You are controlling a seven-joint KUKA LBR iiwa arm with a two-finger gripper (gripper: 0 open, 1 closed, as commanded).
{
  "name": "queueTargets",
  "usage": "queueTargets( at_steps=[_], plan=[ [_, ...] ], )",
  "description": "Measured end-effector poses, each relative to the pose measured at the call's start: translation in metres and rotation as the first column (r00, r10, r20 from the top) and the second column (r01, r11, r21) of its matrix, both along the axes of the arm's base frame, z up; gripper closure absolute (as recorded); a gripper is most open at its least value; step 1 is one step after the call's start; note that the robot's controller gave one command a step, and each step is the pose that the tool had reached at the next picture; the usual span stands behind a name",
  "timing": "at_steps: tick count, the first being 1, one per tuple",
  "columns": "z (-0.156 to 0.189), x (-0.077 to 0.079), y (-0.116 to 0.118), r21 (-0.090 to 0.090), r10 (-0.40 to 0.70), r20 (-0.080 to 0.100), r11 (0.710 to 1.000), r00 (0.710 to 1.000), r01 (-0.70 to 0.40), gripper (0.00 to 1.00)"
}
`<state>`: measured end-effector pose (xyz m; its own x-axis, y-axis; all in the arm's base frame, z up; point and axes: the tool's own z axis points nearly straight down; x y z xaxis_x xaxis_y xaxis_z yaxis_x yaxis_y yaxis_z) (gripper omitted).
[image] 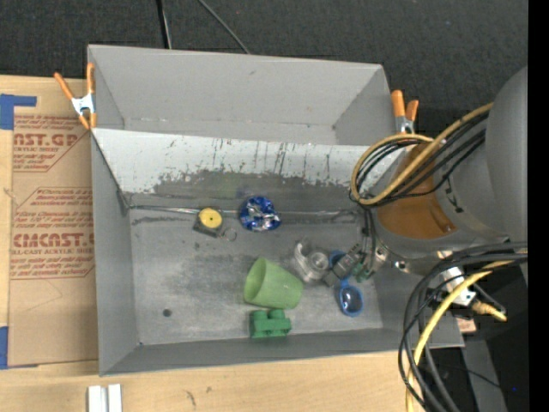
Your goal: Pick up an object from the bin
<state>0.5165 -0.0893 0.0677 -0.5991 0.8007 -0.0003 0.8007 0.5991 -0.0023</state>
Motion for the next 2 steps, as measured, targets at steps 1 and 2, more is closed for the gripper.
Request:
queueTargets(
  at_steps=[1, 2],
  plan=[
    [0.062, 0.001, 0.000, 0.001, 0.001, 0.007, 1.000, 1.000, -0.001, 1.00],
    [0.089, 0.002, 0.001, 0.001, 0.003, 0.004, 1.000, 1.000, -0.003, 1.00]
  ],
)
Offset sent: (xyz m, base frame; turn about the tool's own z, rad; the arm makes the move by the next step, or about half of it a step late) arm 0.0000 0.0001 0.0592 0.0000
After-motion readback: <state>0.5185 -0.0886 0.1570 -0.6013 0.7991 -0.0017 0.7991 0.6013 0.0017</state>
